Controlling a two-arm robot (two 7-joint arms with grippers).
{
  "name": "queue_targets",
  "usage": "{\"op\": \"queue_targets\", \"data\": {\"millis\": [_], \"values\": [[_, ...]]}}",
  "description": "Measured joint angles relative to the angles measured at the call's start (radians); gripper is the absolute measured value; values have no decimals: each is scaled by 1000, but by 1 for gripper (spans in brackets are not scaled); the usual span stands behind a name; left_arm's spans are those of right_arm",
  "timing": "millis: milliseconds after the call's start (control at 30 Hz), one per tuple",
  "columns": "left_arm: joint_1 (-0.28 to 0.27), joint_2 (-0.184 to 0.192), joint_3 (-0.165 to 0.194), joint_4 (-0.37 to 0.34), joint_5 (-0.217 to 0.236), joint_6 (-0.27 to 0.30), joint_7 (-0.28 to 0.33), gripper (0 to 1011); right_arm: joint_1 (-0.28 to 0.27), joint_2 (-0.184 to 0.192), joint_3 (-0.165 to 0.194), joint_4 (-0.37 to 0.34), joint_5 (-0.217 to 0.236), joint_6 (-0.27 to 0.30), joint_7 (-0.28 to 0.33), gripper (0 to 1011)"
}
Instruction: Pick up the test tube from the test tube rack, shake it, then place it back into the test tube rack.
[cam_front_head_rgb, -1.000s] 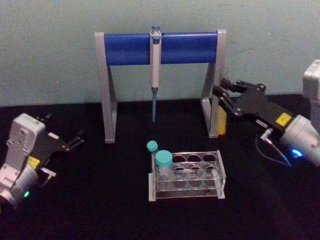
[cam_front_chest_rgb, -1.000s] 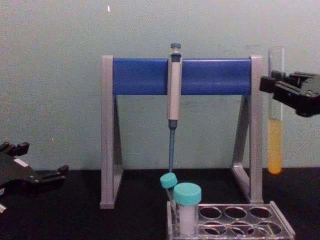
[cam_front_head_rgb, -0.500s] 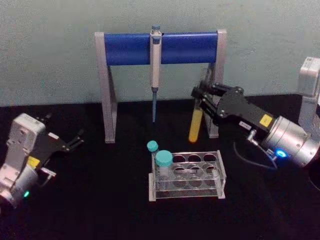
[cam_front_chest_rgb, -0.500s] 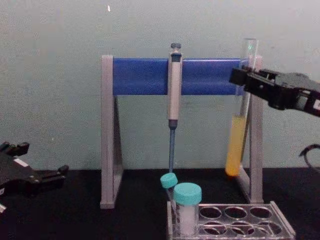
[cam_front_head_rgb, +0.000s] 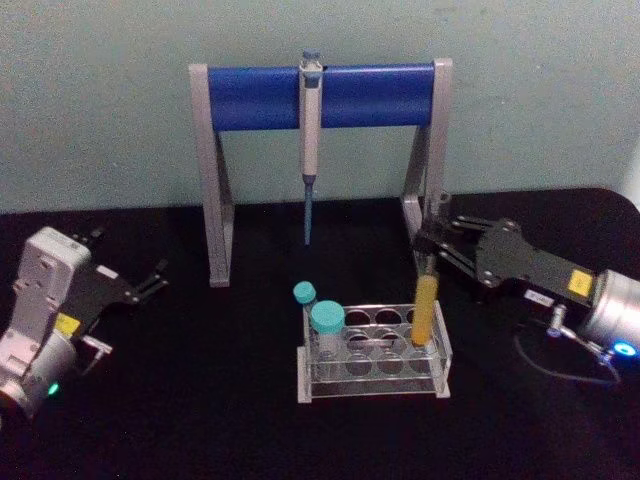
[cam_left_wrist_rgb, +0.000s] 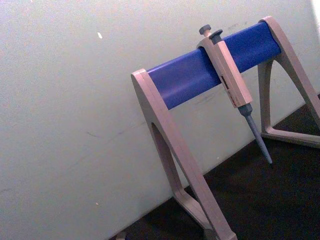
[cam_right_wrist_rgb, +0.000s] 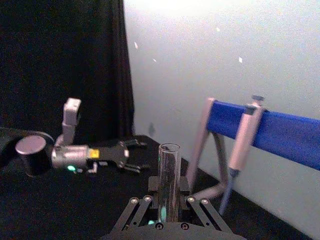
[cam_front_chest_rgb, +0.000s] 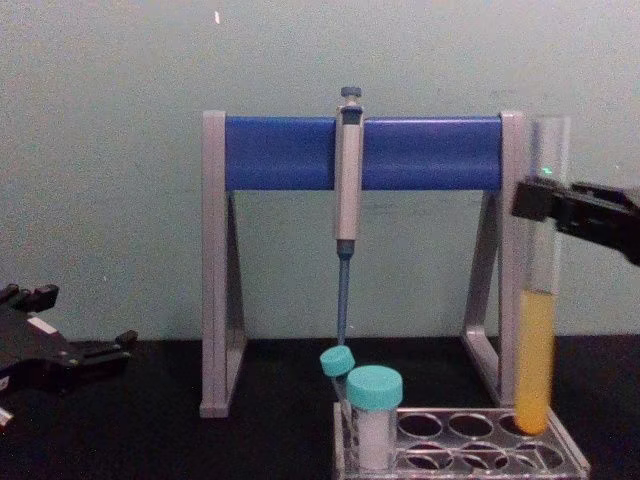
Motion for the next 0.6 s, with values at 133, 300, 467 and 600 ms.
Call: {"op": "queue_targets", "data": {"millis": [133, 300, 467, 600], "values": [[0, 0, 0, 0, 0, 0, 0, 1001, -32, 50, 17, -40, -15, 10, -59, 230], [0, 0, 0, 0, 0, 0, 0, 1001, -30, 72, 20, -48, -74, 11, -137, 230], [0, 0, 0, 0, 0, 0, 0, 1001, 6, 57, 9, -20, -134, 11, -186, 230], [0, 0, 0, 0, 0, 0, 0, 1001, 50, 23, -5, 23, -178, 2, -207, 230]]}}
